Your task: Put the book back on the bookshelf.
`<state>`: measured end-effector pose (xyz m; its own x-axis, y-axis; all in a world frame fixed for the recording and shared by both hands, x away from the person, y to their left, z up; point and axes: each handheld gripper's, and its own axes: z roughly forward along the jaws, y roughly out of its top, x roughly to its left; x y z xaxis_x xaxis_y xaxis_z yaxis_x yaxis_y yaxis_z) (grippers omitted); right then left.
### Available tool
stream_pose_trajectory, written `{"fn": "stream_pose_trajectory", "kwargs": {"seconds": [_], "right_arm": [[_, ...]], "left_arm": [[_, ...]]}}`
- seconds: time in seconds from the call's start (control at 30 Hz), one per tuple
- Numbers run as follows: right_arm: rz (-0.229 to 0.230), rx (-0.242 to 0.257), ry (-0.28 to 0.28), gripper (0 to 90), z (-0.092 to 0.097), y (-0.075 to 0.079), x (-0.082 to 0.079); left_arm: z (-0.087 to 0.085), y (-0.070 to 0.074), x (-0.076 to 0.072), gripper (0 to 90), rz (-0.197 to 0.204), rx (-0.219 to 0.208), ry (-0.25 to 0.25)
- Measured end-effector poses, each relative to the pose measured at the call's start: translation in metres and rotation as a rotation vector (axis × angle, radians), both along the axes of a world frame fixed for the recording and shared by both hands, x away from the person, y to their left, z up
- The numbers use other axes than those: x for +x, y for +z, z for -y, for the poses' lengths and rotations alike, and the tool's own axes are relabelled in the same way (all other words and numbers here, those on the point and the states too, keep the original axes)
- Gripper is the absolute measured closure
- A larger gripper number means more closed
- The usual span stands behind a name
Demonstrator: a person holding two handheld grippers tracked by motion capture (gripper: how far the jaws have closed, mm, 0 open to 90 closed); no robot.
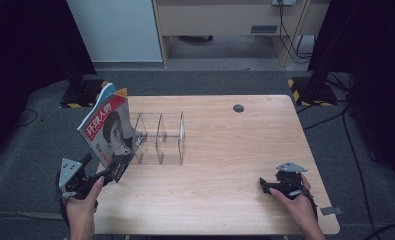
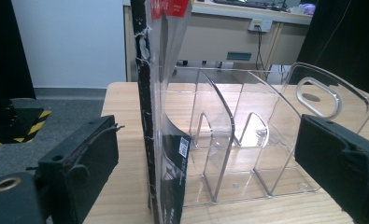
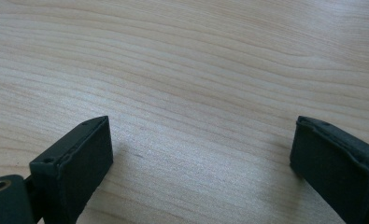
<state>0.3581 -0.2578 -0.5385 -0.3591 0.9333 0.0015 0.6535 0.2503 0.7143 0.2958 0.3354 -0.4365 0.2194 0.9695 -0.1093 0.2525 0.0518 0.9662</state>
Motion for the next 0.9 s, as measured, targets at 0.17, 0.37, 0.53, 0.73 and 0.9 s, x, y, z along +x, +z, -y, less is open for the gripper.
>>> {"fn": "stream_pose_trajectory", "kwargs": {"seconds": [0.17,0.37,0.53,0.73,0.9], "right_arm": [[-0.001,0.001,0.000,6.2,0.000,0.000,0.000],[0.000,0.000,0.000,6.2,0.000,0.000,0.000],[0.000,0.000,0.000,6.2,0.000,0.000,0.000],[-0.001,0.001,0.000,6.0,0.000,0.000,0.000],[-0.001,0.001,0.000,6.0,0.000,0.000,0.000]], "left_arm": [[0.002,0.001,-0.006,6.2,0.008,-0.001,-0.009],[0.015,0.000,-0.017,7.8,0.007,0.019,-0.056],[0.027,0.001,-0.020,7.7,0.017,0.039,-0.097],[0.038,-0.004,-0.013,6.4,-0.015,0.066,-0.140],[0.049,-0.009,-0.006,4.3,-0.047,0.099,-0.166]]}}
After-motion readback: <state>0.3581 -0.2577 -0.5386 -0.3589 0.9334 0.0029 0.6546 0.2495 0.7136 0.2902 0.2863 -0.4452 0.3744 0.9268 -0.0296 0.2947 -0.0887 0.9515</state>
